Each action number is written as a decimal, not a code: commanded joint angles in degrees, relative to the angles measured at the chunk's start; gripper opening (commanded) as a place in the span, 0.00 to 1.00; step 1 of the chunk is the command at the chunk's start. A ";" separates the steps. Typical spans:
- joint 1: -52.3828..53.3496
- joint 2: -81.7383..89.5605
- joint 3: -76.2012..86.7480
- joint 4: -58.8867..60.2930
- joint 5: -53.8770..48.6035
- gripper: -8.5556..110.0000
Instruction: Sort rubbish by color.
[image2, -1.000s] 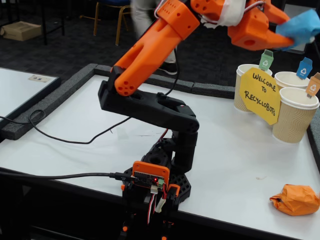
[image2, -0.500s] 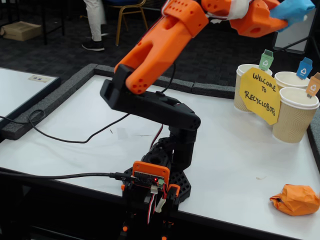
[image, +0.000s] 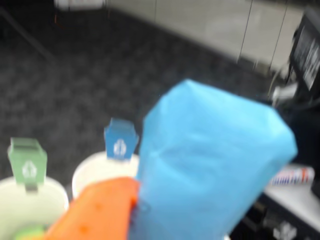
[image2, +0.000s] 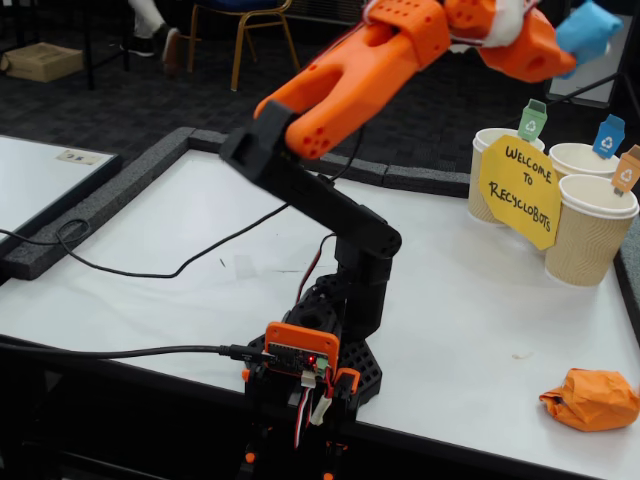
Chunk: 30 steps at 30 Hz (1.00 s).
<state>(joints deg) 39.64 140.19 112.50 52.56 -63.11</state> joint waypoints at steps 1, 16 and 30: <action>-1.23 -0.70 -8.35 -1.58 -3.52 0.07; -10.37 1.41 -5.80 12.22 -4.31 0.07; -15.56 1.58 -5.27 10.81 -4.31 0.07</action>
<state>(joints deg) 25.14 138.96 112.50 66.18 -66.45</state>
